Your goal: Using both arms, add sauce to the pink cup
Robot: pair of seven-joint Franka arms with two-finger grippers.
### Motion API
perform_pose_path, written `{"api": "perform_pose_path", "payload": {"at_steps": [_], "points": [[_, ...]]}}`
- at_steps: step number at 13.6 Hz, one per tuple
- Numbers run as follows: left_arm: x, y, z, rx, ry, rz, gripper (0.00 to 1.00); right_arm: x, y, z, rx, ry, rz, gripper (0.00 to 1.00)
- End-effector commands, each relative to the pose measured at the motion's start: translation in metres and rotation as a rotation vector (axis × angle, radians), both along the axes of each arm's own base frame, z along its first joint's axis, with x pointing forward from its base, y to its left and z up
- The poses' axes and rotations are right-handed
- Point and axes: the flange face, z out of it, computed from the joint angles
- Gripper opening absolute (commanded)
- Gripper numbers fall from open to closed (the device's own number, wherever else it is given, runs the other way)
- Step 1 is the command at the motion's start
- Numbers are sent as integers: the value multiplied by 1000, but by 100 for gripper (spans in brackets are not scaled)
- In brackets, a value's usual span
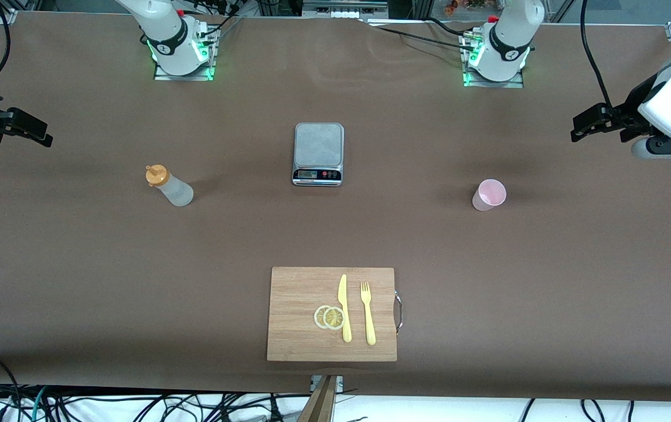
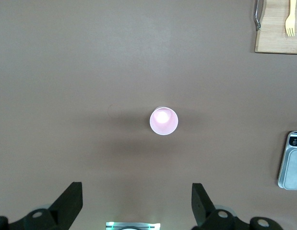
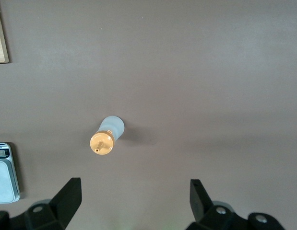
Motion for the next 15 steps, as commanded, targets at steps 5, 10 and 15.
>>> {"api": "perform_pose_path", "payload": {"at_steps": [5, 10, 15], "points": [[2, 0, 5, 4, -2, -13, 100, -6, 1, 2, -6, 3, -7, 100], [3, 0, 2, 4, 2, -7, 100, -7, 1, 2, -5, 6, -7, 100], [4, -7, -1, 4, 9, -18, 100, -6, 2, 2, -4, 6, -4, 100]]}}
